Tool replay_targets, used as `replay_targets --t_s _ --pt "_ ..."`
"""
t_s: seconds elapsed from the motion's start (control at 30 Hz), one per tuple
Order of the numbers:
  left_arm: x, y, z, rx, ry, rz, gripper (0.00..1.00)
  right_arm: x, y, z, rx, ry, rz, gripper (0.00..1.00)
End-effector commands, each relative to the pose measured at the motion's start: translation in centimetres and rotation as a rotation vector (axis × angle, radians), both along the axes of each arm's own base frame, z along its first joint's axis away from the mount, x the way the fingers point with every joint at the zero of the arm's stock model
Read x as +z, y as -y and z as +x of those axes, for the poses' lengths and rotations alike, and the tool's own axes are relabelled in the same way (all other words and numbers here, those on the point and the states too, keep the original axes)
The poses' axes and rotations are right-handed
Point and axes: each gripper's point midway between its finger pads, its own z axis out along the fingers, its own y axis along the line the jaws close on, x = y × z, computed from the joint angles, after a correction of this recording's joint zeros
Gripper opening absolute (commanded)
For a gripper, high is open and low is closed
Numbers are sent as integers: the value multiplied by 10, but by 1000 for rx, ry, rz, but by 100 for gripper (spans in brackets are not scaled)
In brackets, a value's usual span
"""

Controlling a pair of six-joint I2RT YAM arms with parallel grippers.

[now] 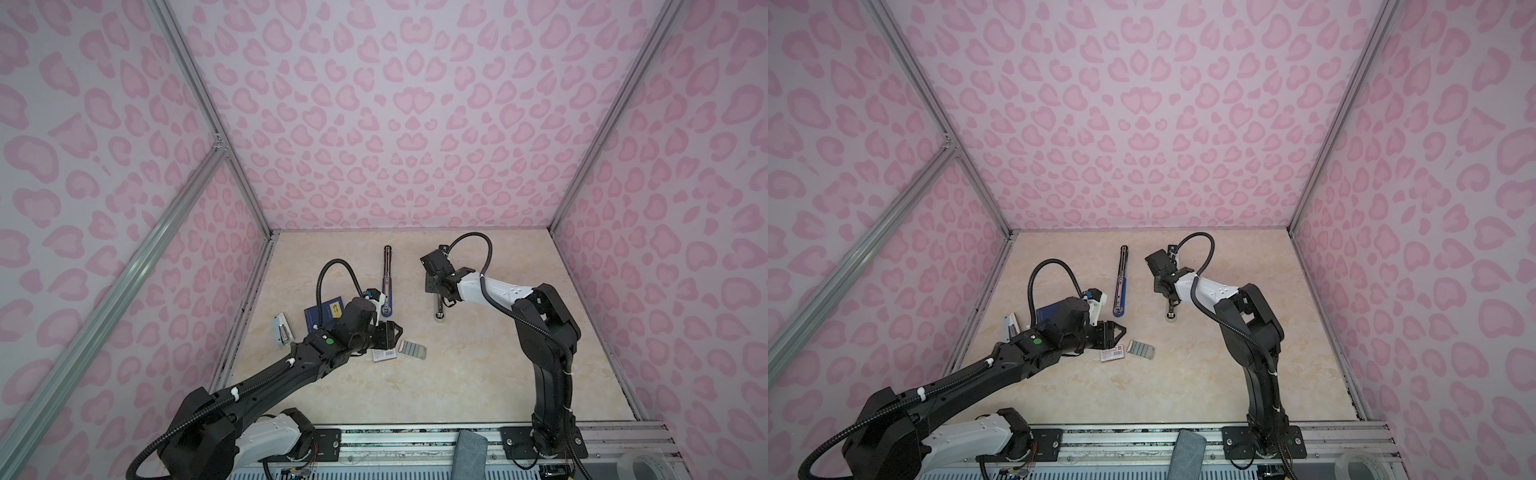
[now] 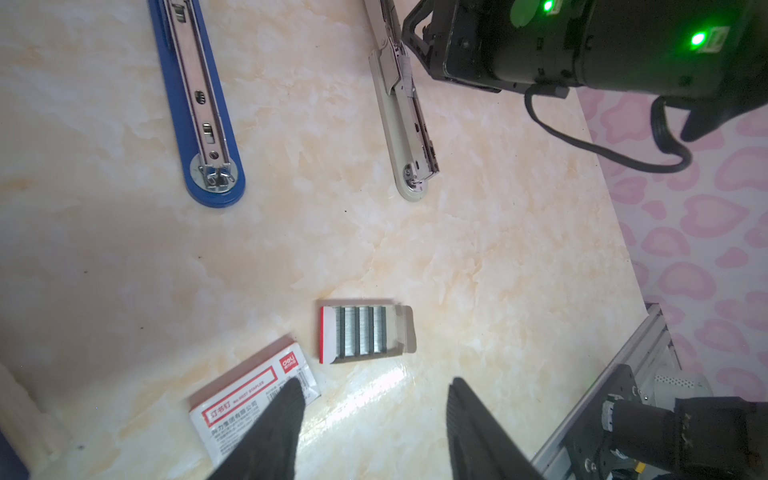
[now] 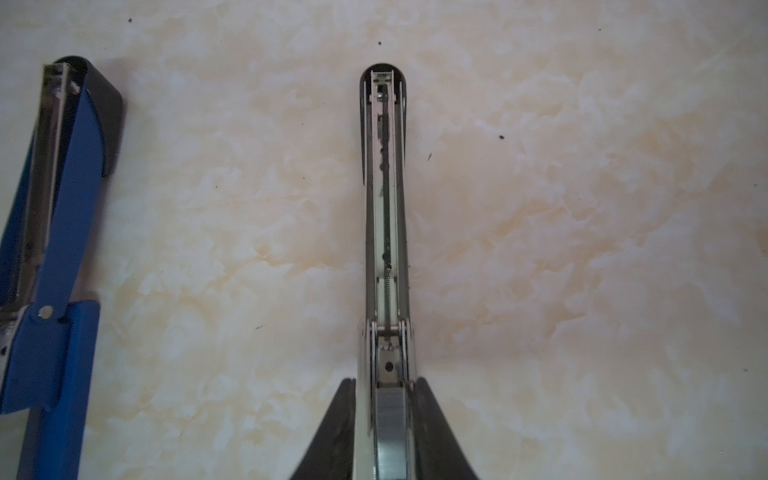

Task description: Load the staples into the stapler

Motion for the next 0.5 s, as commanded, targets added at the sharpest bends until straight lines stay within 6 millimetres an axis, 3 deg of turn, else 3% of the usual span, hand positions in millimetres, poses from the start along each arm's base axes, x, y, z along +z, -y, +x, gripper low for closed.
replay_targets --t_s 0.0,0.17,0.23,0.47 --pt "5 2 3 0 22 -15 58 1 1 2 -5 0 -6 26" --pt "3 1 2 3 18 -11 58 -10 2 7 9 -35 7 32" --pt "1 1 2 4 16 -9 58 -2 -2 18 12 -22 23 33" --pt "-1 0 3 9 14 -3 58 -9 -6 25 34 -48 48 34"
